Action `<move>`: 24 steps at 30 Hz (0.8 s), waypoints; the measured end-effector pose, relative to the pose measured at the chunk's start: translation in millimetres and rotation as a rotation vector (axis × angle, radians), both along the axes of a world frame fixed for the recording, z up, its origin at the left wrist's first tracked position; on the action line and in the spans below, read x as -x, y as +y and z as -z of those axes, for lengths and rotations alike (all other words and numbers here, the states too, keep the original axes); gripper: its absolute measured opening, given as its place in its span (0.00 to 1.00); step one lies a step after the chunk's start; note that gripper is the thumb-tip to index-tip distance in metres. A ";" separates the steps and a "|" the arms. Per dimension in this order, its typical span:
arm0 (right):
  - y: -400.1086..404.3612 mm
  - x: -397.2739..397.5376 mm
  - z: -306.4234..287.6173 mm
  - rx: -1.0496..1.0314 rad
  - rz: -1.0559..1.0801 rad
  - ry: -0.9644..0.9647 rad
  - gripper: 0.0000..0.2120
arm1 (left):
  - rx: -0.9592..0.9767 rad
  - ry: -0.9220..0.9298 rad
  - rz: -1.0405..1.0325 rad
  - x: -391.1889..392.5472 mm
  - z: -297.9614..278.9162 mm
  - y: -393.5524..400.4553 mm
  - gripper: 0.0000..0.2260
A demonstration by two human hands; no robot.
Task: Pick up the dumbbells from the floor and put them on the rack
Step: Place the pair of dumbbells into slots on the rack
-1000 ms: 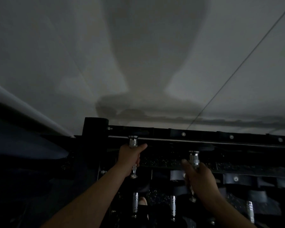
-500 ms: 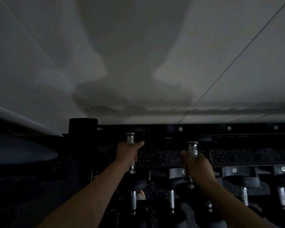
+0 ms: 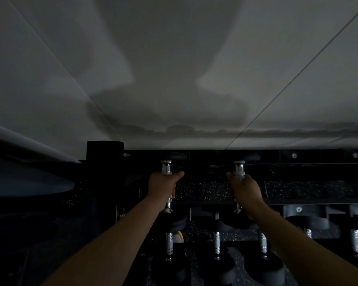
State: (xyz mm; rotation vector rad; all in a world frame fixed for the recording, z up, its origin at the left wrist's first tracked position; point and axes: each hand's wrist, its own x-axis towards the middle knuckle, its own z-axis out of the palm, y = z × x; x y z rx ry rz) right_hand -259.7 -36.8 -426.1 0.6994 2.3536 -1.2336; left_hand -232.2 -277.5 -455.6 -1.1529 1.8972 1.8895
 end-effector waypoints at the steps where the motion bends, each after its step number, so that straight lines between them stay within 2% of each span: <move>1: 0.5 -0.1 2.4 0.004 -0.002 0.004 0.25 | -0.003 0.002 0.002 -0.4 -0.3 -0.3 0.21; 9: 4.5 1.2 5.5 -0.015 -0.027 -0.003 0.22 | -0.036 0.002 -0.016 0.8 2.0 1.0 0.21; 14: 4.9 2.3 -7.3 -0.149 -0.113 0.000 0.27 | -0.057 0.030 -0.044 -1.2 -1.6 1.9 0.16; 17: 2.4 -1.3 -19.2 -0.191 -0.181 0.007 0.29 | 0.020 0.054 -0.042 -8.5 -7.1 0.1 0.21; 19: 6.1 -11.7 -31.0 -0.221 -0.228 0.020 0.25 | 0.101 0.085 -0.037 -20.3 -16.6 2.4 0.25; 21: 12.3 -23.2 -39.4 -0.257 -0.363 0.069 0.23 | 0.167 0.136 -0.051 -33.7 -27.9 5.0 0.26; 24: 9.6 -46.7 -56.4 -0.186 -0.389 0.107 0.29 | 0.265 0.202 -0.057 -56.2 -46.4 9.7 0.25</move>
